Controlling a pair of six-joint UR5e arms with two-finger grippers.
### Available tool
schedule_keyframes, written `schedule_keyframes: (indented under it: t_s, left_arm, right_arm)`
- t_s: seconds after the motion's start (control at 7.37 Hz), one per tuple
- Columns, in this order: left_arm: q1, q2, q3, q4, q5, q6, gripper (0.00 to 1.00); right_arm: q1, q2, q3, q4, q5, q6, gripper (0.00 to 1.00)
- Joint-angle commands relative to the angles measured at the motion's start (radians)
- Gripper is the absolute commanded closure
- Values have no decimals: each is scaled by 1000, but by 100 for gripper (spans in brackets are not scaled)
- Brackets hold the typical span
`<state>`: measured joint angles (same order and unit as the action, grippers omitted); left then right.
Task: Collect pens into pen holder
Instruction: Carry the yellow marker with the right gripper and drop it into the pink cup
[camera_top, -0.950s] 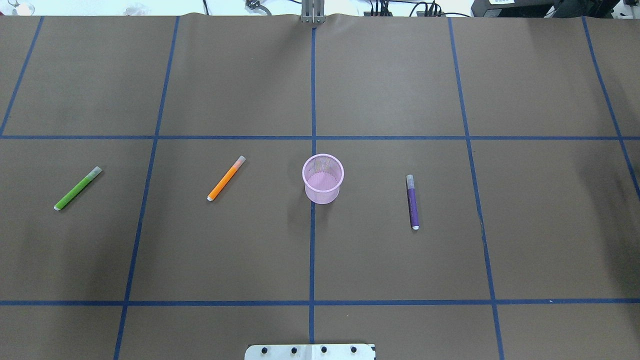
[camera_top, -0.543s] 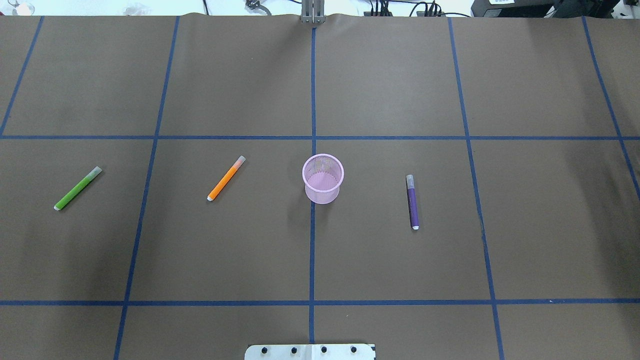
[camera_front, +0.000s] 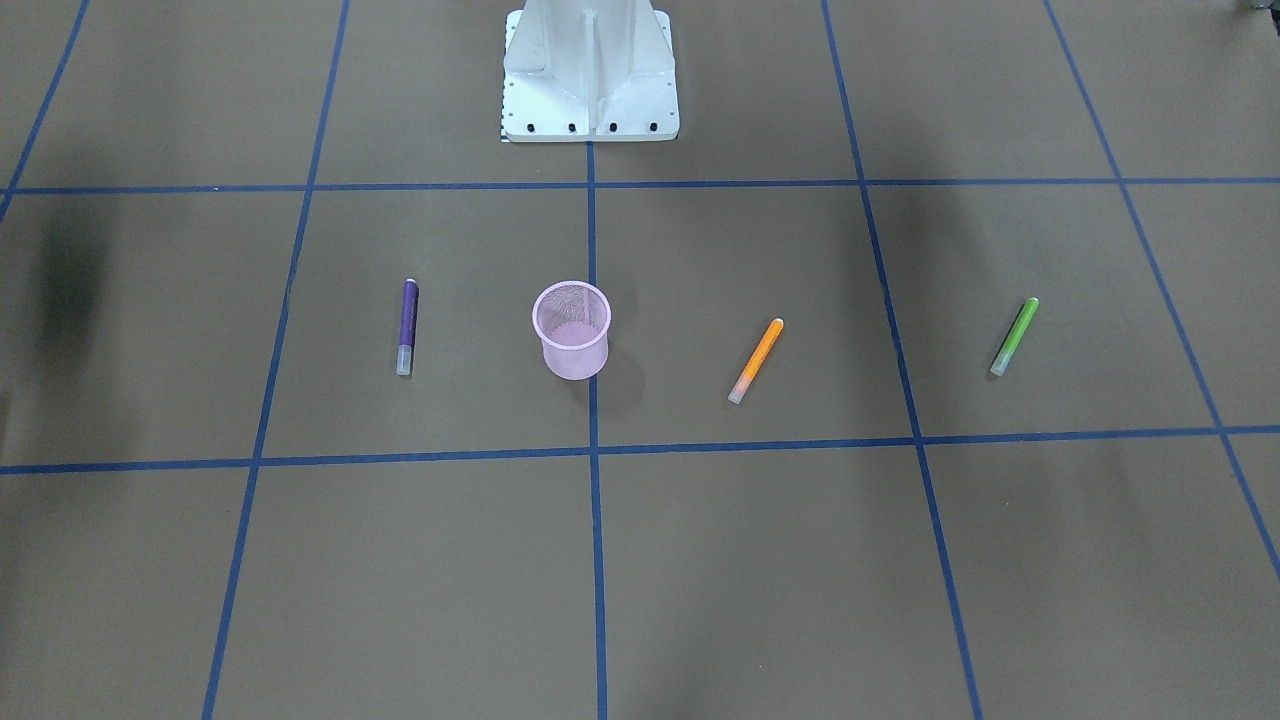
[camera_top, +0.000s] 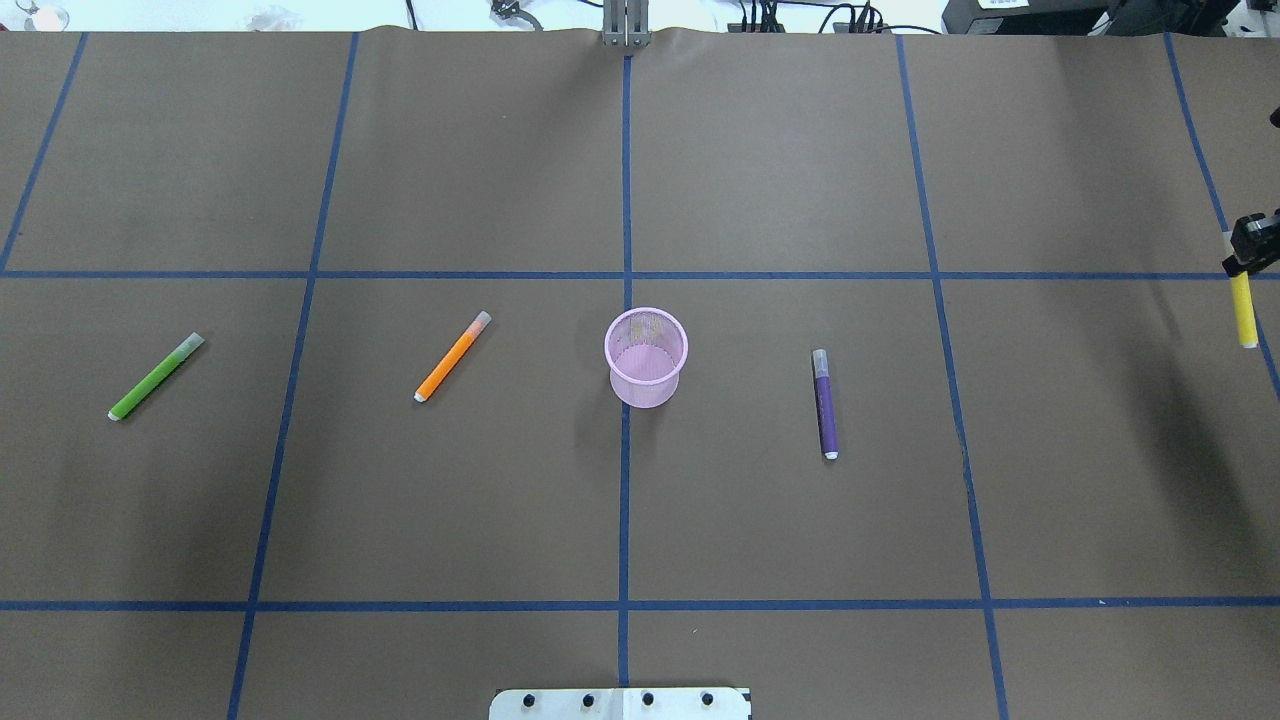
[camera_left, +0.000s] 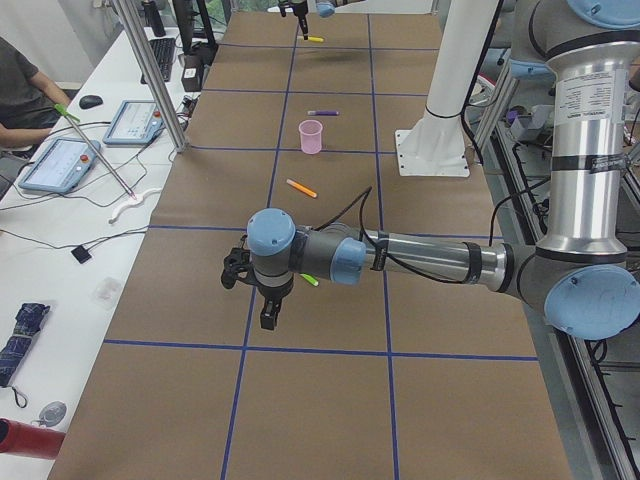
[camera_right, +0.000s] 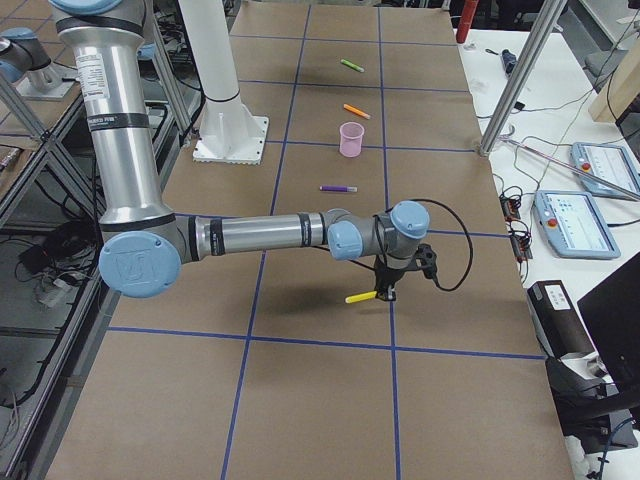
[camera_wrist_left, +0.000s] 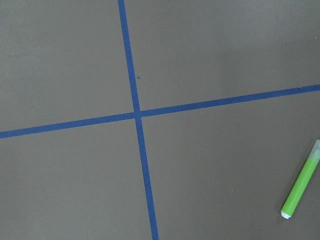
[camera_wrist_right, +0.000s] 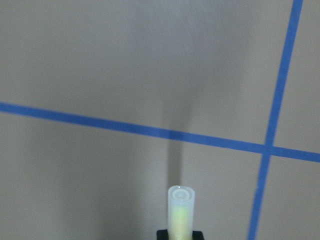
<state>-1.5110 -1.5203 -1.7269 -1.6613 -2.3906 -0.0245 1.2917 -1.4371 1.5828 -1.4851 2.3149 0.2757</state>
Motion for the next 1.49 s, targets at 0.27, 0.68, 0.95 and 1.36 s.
schedule_keyframes:
  t_s: [0.27,0.68,0.95,1.36]
  left_arm:
    - [0,0,-3,-2,-2,5,0]
    - [0,0,6,-30,-1,6,0]
    - [2,2,12,-34,-1,8,0]
    - [5,0,26,-35,-1,8,0]
  right_arm:
    - [-260,44,223,283,-117,748,100]
    - [-464,191,266,274,-381,1139,100]
    - [-580,279,266,266,-563,1244,100]
    - [-705,333,296,267,-819,1243,100]
